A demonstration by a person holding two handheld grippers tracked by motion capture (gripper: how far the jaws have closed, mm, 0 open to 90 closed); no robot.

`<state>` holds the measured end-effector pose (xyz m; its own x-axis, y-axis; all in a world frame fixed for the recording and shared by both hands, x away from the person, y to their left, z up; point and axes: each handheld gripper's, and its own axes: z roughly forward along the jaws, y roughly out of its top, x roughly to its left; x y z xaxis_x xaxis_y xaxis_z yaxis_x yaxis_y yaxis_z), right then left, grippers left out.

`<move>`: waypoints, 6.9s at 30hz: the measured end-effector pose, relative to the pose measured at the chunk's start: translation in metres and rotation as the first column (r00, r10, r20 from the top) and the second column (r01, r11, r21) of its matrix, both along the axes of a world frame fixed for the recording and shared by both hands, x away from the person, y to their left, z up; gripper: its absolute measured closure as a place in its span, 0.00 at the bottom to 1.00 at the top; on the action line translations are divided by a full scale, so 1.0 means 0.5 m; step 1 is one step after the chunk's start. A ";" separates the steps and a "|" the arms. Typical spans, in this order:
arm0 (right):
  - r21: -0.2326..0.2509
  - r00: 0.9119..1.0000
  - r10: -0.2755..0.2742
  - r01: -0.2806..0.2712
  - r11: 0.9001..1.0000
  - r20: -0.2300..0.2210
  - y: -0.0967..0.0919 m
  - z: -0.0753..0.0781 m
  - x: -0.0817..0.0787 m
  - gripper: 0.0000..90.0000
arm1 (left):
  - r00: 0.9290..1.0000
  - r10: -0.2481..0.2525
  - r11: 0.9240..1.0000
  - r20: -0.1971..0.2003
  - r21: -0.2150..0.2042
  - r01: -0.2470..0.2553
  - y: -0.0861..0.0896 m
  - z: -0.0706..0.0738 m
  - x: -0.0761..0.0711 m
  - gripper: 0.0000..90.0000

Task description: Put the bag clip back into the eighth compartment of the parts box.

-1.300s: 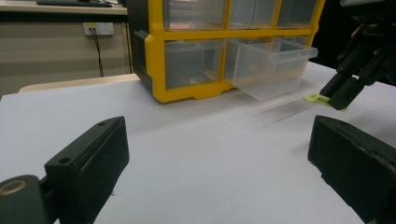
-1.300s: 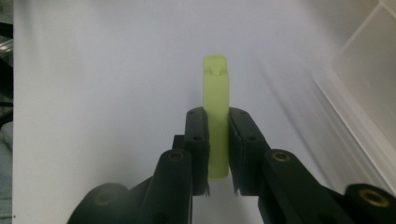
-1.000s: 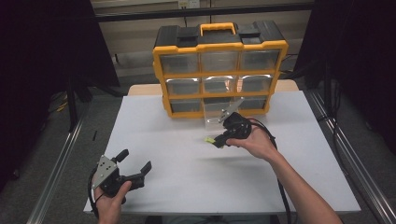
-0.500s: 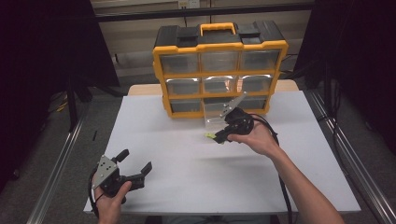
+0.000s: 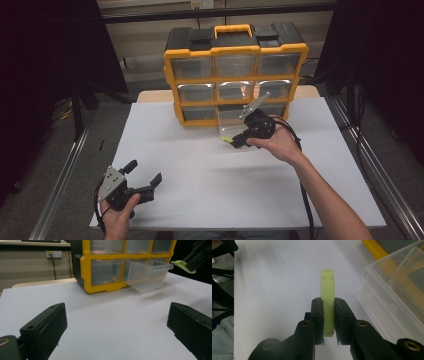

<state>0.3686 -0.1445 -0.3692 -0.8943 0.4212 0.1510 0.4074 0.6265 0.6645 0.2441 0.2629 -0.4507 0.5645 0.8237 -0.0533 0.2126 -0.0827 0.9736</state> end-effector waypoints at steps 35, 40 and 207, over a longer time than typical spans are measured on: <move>-0.075 0.995 -0.087 0.090 0.993 0.038 -0.026 0.076 0.079 0.88 | 1.000 -0.011 1.000 -0.012 -0.004 0.011 -0.001 0.000 0.001 0.04; -0.097 0.994 -0.104 0.106 0.990 0.033 -0.024 0.076 0.093 0.88 | 1.000 -0.007 1.000 -0.011 -0.004 0.007 0.001 0.000 0.001 0.04; 0.359 0.761 -0.632 0.554 0.752 0.150 -0.174 -0.144 -0.153 0.03 | 1.000 0.022 1.000 -0.008 -0.014 -0.022 0.004 -0.001 0.001 0.05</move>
